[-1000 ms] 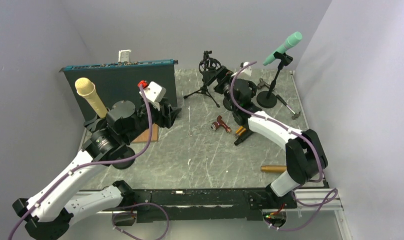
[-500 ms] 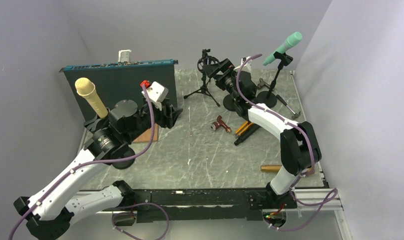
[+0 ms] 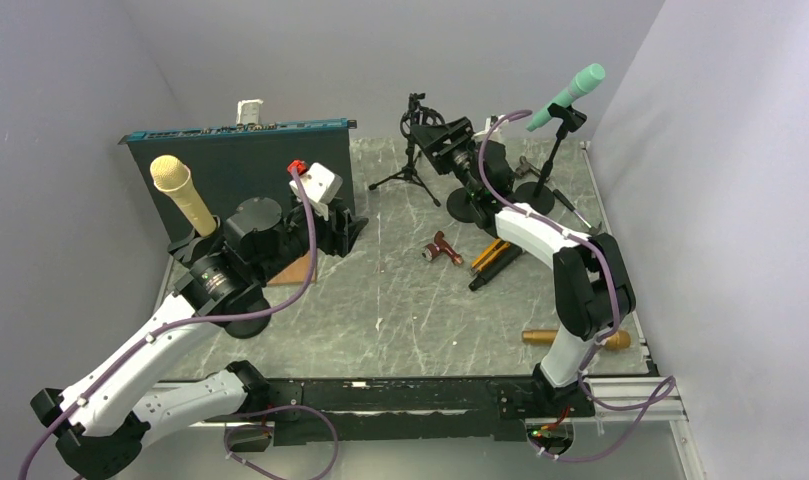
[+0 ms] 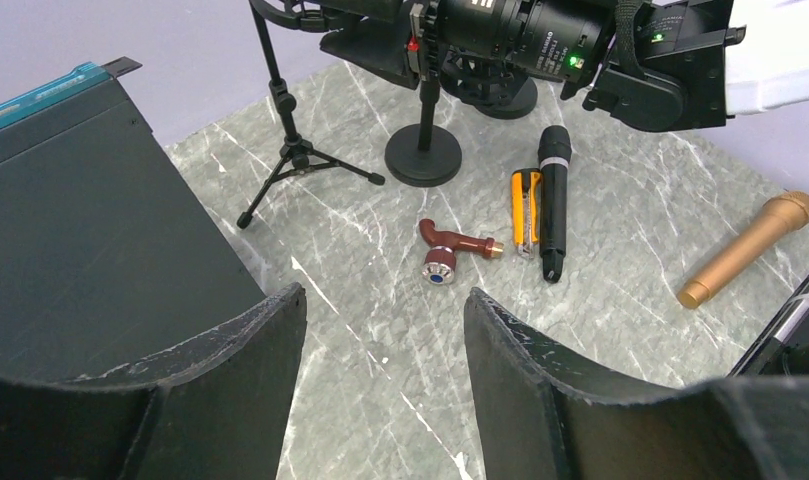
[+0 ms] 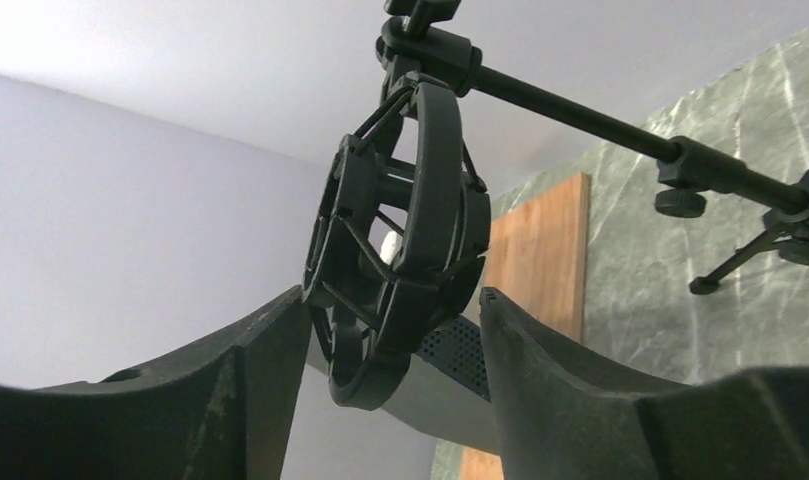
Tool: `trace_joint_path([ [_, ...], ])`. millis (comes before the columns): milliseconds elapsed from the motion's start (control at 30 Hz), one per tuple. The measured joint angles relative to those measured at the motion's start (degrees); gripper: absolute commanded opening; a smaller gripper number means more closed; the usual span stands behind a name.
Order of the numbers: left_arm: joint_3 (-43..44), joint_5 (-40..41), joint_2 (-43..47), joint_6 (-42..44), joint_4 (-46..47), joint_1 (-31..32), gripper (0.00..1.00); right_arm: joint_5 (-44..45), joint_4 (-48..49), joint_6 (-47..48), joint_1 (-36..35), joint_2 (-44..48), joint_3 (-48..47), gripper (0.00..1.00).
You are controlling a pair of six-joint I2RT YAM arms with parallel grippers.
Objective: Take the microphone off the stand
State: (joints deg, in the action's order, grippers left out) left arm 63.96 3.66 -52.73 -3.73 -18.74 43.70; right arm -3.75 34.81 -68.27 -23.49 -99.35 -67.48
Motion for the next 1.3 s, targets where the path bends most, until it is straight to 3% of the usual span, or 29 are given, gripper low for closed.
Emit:
trace_joint_path([
  [67, 0.0, 0.0, 0.0, 0.0, 0.0, 0.0, 0.63, -1.1, 0.8, -0.5, 0.3, 0.0, 0.0, 0.47],
  [167, 0.0, 0.0, 0.0, 0.0, 0.0, 0.0, 0.63, -3.0, 1.9, -1.0, 0.7, 0.0, 0.0, 0.41],
  [667, 0.5, -1.1, 0.0, -0.2, -1.0, 0.0, 0.63, -15.8, 0.5, -2.0, 1.9, 4.7, 4.0, 0.25],
  [967, 1.0, -1.4, 0.1, -0.4, -1.6, 0.0, 0.63, -25.6, -2.3, -2.7, 1.9, 11.1, 6.6, 0.17],
  [1300, 1.0, -1.2, 0.6, -0.6, -2.1, 0.0, 0.64, -33.0, 8.9, -9.4, 2.0, 14.7, 17.0, 0.17],
])
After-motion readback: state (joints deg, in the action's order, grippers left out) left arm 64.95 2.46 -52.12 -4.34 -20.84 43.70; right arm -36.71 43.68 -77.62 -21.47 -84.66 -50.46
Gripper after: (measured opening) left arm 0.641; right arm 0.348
